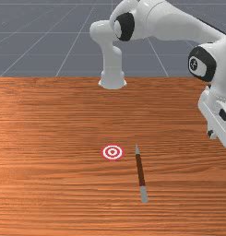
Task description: Pick up the pen and put it to the marker
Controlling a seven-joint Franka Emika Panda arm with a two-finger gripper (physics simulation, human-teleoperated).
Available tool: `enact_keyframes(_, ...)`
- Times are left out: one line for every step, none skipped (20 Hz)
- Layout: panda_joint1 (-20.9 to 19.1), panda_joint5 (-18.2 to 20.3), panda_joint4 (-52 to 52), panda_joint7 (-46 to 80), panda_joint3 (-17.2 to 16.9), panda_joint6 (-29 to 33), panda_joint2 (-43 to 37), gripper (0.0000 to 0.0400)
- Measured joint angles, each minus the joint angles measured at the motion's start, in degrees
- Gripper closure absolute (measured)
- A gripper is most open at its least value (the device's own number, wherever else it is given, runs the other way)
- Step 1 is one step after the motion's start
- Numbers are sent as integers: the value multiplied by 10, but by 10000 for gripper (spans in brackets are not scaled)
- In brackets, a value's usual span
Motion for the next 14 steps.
enact_keyframes(1, 2, 53, -2, 1, -35, 28, 400)
enact_keyframes(4, 2, 91, -2, 0, -52, 49, 400)
enact_keyframes(3, 1, 86, -3, -1, -51, 47, 400)
enact_keyframes(3, 0, 77, -2, -1, -47, 42, 400)
enact_keyframes(14, -9, 112, 5, -16, -74, 58, 400)
enact_keyframes(2, 2, 12, 18, -3, -19, 8, 400)
enact_keyframes(2, 3, -13, 23, -3, -7, -6, 400)
enact_keyframes(0, -4, -72, 10, -3, 35, -37, 400)
enact_keyframes(0, -4, -94, 11, -3, 45, -49, 400)
enact_keyframes(1, 3, -69, 25, -2, 24, -36, 400)
enact_keyframes(1, 4, -74, 29, -3, 39, -33, 400)
enact_keyframes(2, 5, -80, 40, -5, 58, -24, 400)
enact_keyframes(-13, 19, -105, -7, 15, 96, -19, 400)
enact_keyframes(2, 6, -84, 39, -6, 94, 4, 400)
